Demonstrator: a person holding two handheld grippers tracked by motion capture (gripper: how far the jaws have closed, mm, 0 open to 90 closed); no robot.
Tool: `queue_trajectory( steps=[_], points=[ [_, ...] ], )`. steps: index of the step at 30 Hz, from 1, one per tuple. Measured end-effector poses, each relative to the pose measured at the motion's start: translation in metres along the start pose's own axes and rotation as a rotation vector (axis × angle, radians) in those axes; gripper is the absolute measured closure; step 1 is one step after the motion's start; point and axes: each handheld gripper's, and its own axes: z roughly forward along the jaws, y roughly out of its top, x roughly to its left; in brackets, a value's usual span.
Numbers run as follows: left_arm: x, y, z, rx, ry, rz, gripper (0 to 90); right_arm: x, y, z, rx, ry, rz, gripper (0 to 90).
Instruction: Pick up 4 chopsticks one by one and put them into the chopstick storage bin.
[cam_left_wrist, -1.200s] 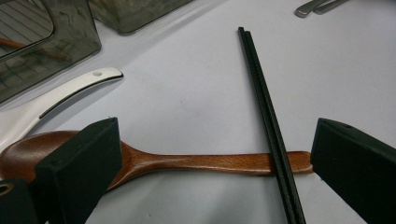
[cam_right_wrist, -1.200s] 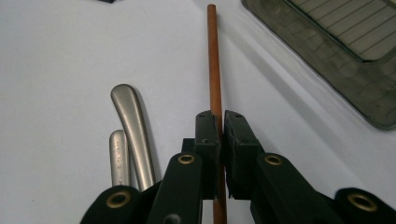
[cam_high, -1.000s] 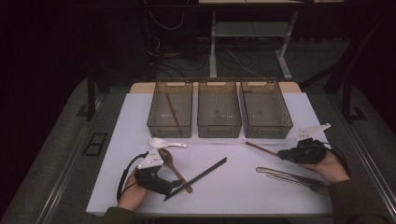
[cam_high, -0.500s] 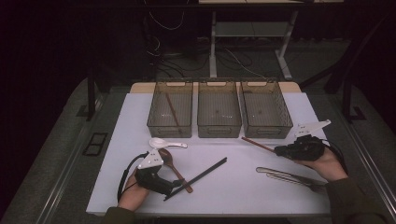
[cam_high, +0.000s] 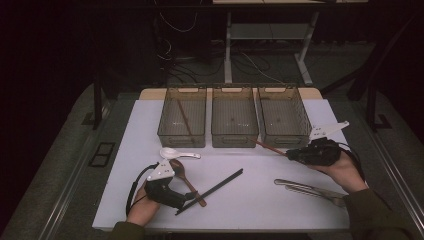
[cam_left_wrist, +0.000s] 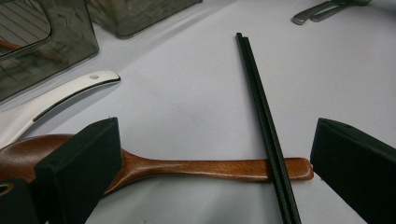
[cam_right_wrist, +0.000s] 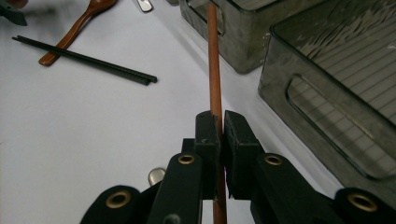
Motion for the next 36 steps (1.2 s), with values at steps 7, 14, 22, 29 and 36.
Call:
queue_trajectory(
  steps=[7,14,22,29,36],
  points=[
    [0.000,0.000,0.000,-0.001,-0.002,0.001,1.2,0.004,0.015,0.007,0.004,-0.024,0.003,84.6],
    [-0.001,0.000,0.000,0.002,-0.005,0.008,1.2,0.007,0.028,0.015,-0.003,-0.028,0.001,84.6],
    [-0.001,0.000,0.001,0.005,-0.007,0.009,1.2,0.010,0.040,0.026,-0.008,-0.022,-0.006,84.6],
    [-0.001,0.000,0.000,0.006,-0.009,0.011,1.2,0.013,0.052,0.034,-0.008,-0.017,-0.008,84.6],
    [-0.001,0.000,0.000,0.004,-0.008,0.010,1.2,0.018,0.066,0.046,-0.005,-0.011,-0.018,84.6]
  ],
)
